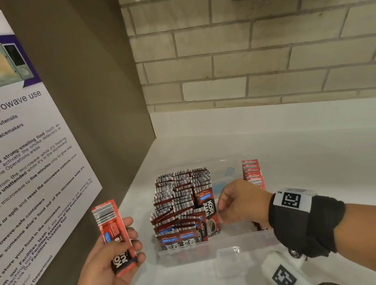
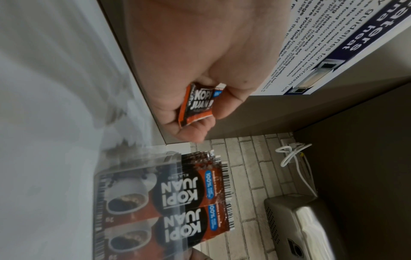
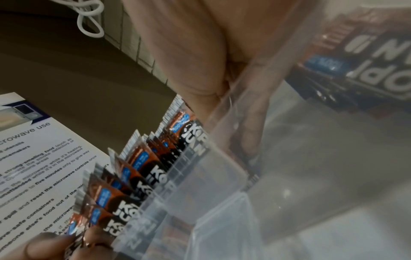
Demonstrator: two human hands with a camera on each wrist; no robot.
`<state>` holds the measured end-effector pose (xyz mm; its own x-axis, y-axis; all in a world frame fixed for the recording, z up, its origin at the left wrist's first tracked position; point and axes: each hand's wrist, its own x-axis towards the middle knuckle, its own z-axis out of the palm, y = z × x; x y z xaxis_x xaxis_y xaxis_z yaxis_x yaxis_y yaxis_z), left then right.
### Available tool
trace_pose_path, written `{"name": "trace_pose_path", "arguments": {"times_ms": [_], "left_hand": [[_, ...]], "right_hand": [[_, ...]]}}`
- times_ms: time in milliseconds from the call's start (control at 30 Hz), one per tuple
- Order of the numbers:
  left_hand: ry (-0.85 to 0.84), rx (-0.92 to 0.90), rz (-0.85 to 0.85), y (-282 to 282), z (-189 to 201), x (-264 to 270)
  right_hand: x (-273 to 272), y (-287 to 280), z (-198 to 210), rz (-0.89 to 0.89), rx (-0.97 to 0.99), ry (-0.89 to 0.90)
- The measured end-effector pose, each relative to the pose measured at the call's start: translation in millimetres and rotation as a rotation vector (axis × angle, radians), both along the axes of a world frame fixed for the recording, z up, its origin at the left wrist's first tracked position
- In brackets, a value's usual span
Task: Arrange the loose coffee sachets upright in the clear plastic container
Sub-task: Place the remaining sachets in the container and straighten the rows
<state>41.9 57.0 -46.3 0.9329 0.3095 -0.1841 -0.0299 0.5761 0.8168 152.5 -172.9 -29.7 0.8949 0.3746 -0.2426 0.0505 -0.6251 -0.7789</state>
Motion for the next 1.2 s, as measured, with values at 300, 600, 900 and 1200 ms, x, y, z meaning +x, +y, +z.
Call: {"name": "trace_pose_path", "arguments": {"times_ms": [300, 600, 900, 1200], "left_hand": [[-0.121, 0.142, -0.065, 6.4, 14.5, 1.7], [-0.124, -0.388, -0.638, -8.9, 58.3, 10.2], [-0.163, 0.3, -0.672, -38.9, 81.1, 14.1], [-0.414, 1.024, -0.302, -46.0, 100.7, 26.2]], "right_hand": [[-12.9, -10.1, 32.5, 0.051, -0.013, -0.064], [-36.8, 0.4, 89.8, 0.131, 0.236, -0.597], [-31.3, 13.0, 116.9, 0.353, 0.302, -0.672], [-42.2, 5.1, 93.9, 0.151, 0.105, -0.674]]}}
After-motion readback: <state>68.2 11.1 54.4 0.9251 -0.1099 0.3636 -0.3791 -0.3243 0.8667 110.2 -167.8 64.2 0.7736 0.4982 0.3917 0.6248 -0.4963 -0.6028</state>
